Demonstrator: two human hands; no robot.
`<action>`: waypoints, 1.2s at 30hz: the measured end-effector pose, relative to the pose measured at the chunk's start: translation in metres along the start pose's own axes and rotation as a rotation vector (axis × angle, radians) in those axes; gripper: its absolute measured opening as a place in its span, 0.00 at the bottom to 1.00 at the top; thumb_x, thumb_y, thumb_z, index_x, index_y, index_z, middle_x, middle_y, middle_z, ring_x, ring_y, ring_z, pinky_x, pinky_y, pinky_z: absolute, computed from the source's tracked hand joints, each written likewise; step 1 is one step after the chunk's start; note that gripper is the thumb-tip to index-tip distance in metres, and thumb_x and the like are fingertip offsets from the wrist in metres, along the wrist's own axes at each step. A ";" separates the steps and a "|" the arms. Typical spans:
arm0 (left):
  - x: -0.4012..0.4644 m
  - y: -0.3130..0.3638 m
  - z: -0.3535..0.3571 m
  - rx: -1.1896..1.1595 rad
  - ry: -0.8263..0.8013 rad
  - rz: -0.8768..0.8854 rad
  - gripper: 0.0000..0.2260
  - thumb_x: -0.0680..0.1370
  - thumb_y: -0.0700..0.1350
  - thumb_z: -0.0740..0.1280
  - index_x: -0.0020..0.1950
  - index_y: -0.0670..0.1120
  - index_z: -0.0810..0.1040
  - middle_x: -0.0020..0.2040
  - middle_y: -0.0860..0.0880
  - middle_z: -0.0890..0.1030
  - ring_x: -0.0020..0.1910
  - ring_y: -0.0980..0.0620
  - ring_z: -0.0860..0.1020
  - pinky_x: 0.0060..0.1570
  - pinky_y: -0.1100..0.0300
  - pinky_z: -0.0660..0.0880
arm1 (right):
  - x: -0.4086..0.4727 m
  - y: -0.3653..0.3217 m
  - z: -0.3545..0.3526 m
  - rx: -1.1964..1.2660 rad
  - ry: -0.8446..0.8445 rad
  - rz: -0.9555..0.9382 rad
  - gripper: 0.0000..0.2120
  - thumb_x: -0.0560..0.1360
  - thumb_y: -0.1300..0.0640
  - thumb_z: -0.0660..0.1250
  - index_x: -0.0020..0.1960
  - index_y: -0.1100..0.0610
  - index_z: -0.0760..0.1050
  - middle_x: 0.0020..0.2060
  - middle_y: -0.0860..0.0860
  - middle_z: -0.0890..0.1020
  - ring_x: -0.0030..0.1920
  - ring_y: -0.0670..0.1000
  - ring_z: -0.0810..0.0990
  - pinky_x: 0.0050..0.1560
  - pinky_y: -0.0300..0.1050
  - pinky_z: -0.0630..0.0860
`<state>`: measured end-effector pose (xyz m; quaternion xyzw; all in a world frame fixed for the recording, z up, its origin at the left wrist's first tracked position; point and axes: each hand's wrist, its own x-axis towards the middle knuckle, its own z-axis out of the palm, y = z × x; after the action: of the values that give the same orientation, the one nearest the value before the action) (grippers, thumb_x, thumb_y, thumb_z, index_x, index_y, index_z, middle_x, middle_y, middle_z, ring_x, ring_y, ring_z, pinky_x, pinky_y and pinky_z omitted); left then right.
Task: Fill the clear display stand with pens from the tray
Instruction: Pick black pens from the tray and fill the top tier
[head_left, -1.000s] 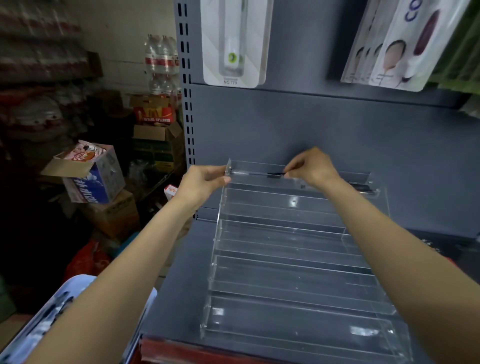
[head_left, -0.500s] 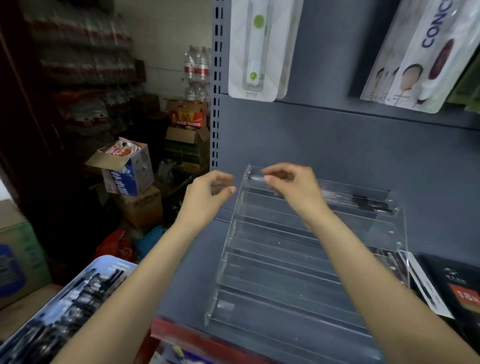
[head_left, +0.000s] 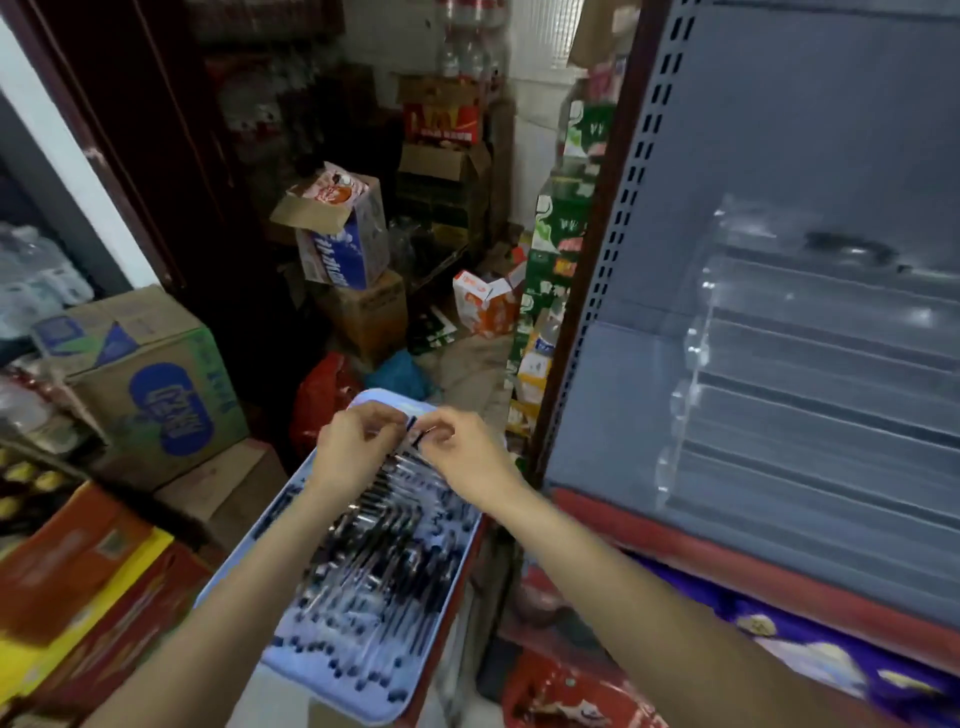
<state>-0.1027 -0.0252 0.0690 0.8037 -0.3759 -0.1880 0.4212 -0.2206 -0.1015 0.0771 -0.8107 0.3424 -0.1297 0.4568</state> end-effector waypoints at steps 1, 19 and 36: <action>0.000 -0.017 -0.004 0.026 -0.029 -0.027 0.05 0.76 0.39 0.66 0.48 0.43 0.81 0.48 0.43 0.83 0.49 0.46 0.80 0.47 0.59 0.72 | 0.004 0.005 0.016 -0.035 -0.022 0.045 0.12 0.78 0.62 0.59 0.60 0.61 0.75 0.56 0.57 0.80 0.52 0.55 0.78 0.51 0.46 0.73; 0.037 -0.150 -0.011 0.649 -0.405 0.180 0.21 0.82 0.43 0.54 0.75 0.47 0.58 0.76 0.47 0.57 0.74 0.49 0.59 0.66 0.52 0.66 | 0.085 0.074 0.090 -0.409 0.014 0.365 0.18 0.78 0.59 0.64 0.67 0.61 0.69 0.54 0.60 0.79 0.47 0.60 0.78 0.49 0.56 0.77; 0.051 -0.159 -0.006 0.476 -0.442 0.134 0.21 0.80 0.43 0.59 0.73 0.47 0.64 0.74 0.46 0.63 0.68 0.45 0.68 0.65 0.52 0.68 | 0.085 0.072 0.085 -0.381 -0.058 0.378 0.11 0.80 0.62 0.59 0.42 0.67 0.72 0.38 0.66 0.76 0.38 0.63 0.75 0.47 0.60 0.76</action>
<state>0.0048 -0.0028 -0.0571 0.7928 -0.5435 -0.2368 0.1412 -0.1453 -0.1286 -0.0377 -0.8072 0.4928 0.0478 0.3215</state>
